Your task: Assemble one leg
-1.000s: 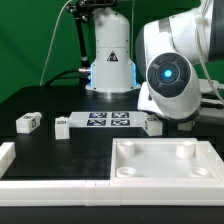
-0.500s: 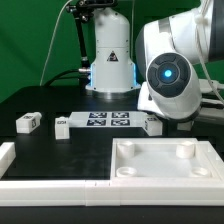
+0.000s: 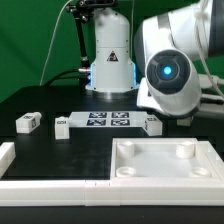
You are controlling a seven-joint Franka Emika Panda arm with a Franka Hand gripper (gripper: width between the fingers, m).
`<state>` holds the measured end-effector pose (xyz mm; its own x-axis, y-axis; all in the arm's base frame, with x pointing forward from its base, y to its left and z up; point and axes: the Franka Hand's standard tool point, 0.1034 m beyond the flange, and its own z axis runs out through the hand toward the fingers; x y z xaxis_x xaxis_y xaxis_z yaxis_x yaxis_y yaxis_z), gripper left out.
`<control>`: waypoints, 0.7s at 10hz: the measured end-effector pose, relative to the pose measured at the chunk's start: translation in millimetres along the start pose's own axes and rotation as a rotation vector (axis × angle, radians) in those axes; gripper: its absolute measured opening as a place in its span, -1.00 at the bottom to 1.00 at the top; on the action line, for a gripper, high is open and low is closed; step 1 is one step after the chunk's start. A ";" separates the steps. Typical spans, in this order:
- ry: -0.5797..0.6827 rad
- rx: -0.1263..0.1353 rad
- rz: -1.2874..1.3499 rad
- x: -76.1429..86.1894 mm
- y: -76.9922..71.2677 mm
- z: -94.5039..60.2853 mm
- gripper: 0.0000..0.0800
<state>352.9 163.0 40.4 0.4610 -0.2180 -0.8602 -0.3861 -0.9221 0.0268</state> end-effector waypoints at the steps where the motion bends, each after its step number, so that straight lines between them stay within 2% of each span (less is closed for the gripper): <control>1: -0.008 -0.003 0.002 -12.0 0.8 -11.0 -0.28; 2: -0.021 -0.007 -0.003 -19.6 0.9 -18.5 -0.28; 3: 0.026 0.004 -0.005 -11.4 -2.7 -17.3 -0.28; 5: 0.043 0.004 -0.005 -9.4 -3.5 -16.4 -0.28; 6: 0.158 0.025 -0.010 -2.2 -10.4 -21.5 -0.28; 7: 0.247 0.030 -0.029 -4.8 -10.6 -21.9 -0.28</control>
Offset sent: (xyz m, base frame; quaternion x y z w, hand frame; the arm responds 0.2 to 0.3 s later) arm 0.0000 0.0000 0.0000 0.0000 0.0000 0.0000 1.0000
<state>372.3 166.8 55.4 0.6520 -0.2669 -0.7097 -0.3919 -0.9199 -0.0140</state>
